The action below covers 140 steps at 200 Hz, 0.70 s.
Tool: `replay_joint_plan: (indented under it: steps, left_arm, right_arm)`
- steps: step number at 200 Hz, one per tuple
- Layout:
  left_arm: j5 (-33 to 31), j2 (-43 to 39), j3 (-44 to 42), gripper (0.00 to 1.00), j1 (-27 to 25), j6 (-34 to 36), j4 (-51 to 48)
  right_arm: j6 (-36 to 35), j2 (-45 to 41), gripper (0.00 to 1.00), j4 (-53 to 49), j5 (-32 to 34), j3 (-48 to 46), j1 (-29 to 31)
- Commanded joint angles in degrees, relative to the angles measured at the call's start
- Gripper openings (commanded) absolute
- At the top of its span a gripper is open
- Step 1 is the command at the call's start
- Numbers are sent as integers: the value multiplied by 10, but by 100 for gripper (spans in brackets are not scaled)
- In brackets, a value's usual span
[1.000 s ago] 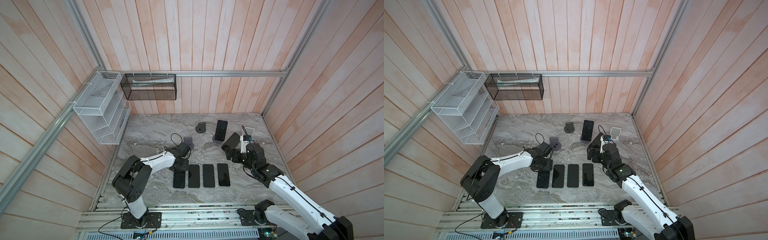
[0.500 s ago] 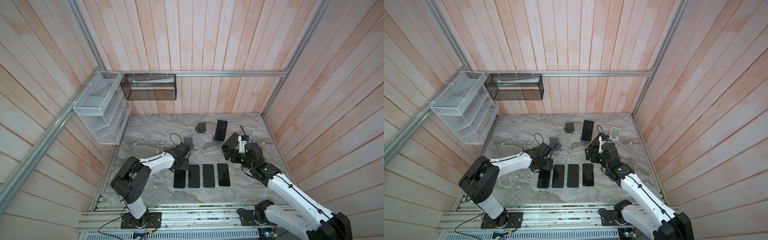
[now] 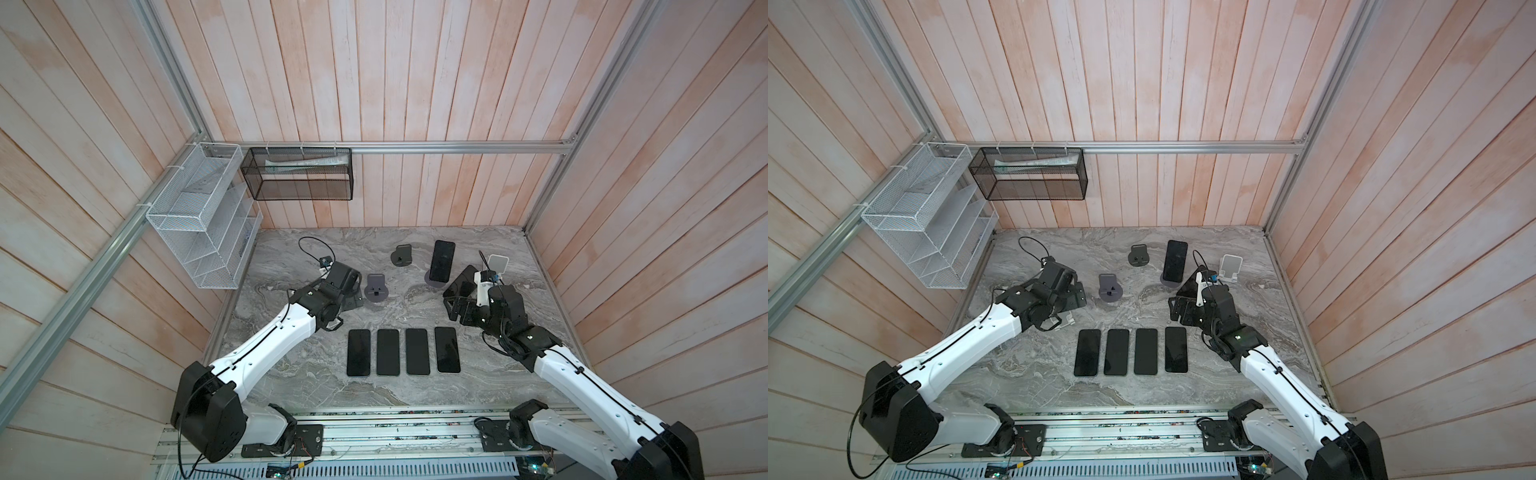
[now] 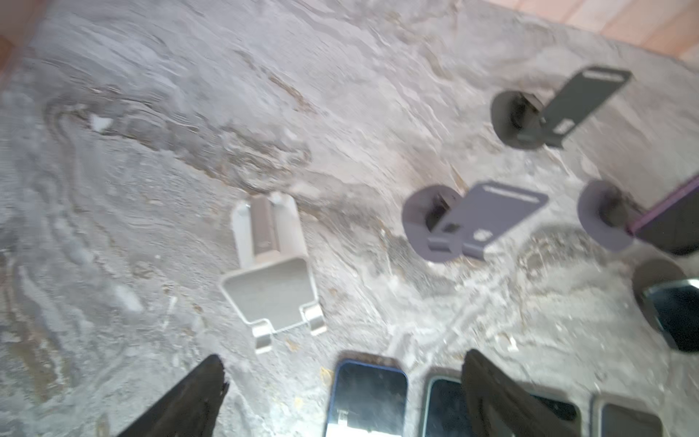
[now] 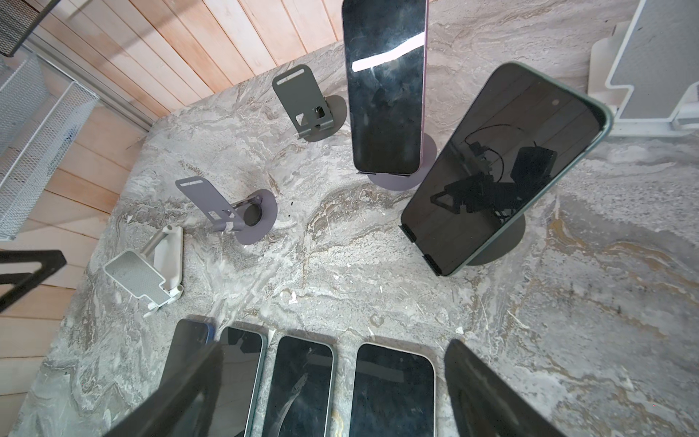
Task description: Remove the phone from the phone stand
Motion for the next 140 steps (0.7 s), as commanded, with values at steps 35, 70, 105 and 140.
replay_joint_plan:
  steps: [35, 70, 105, 140]
  left_arm:
    - [-17, 73, 4, 100, 59, -24, -7]
    - [-3, 139, 17, 100, 72, -14, 16]
    - [6, 187, 11, 100, 79, -4, 57]
    - [24, 205, 6, 92, 79, 25, 106]
  right_arm:
    - [-10, -19, 98, 0, 15, 10, -2]
    - [-12, -27, 98, -8, 19, 2, -2]
    - [-14, -36, 98, -15, 19, -3, -2]
    - [-18, -34, 98, -22, 16, 2, -2]
